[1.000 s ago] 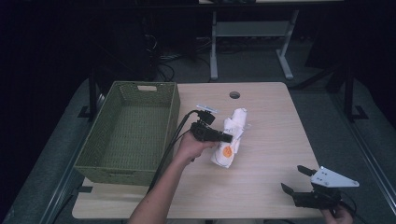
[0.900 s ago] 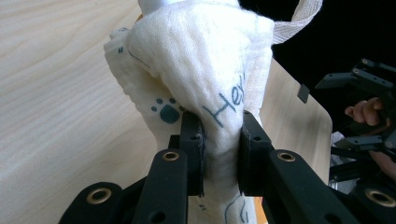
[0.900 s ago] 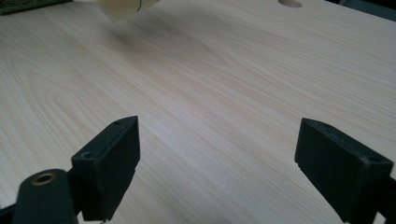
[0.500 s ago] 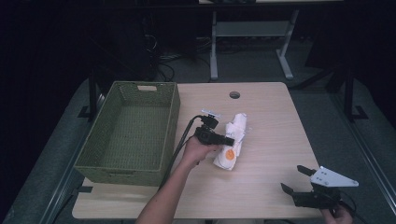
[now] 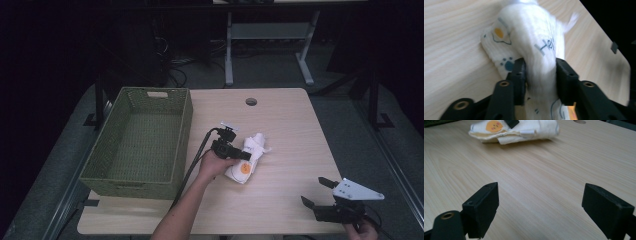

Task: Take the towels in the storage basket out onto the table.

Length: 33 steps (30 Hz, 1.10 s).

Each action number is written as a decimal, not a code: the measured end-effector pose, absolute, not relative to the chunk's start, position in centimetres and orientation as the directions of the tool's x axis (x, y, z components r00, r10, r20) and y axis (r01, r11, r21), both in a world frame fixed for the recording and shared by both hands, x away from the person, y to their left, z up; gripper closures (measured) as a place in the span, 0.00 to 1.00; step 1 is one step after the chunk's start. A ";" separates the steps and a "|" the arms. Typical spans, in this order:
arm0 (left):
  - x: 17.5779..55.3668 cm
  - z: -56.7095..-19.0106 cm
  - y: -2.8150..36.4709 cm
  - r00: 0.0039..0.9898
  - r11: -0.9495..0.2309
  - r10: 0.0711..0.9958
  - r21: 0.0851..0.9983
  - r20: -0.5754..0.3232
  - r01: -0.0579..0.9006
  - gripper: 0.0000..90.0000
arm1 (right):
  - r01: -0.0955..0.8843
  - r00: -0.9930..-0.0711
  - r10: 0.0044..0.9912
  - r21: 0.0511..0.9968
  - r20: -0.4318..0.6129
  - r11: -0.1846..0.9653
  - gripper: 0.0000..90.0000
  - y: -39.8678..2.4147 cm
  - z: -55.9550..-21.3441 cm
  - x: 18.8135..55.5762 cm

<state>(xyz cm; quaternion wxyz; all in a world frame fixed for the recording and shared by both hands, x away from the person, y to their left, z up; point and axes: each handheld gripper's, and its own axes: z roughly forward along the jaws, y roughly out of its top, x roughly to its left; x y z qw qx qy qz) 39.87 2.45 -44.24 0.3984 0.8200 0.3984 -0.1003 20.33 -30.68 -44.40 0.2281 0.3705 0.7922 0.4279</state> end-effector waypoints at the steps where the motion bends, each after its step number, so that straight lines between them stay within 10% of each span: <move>1: 39.8 -44.2 2.6 0.664 -0.361 0.575 0.580 -0.479 0.730 0.66 | 0.392 -0.622 0.782 0.847 -0.045 0.360 0.15 -30.7 -44.4 20.3; 33: 35.9 -42.3 6.0 0.702 -0.301 0.539 0.673 -0.465 0.676 0.39 | 0.393 -0.639 0.767 0.832 -0.059 0.391 0.15 -29.8 -44.4 20.4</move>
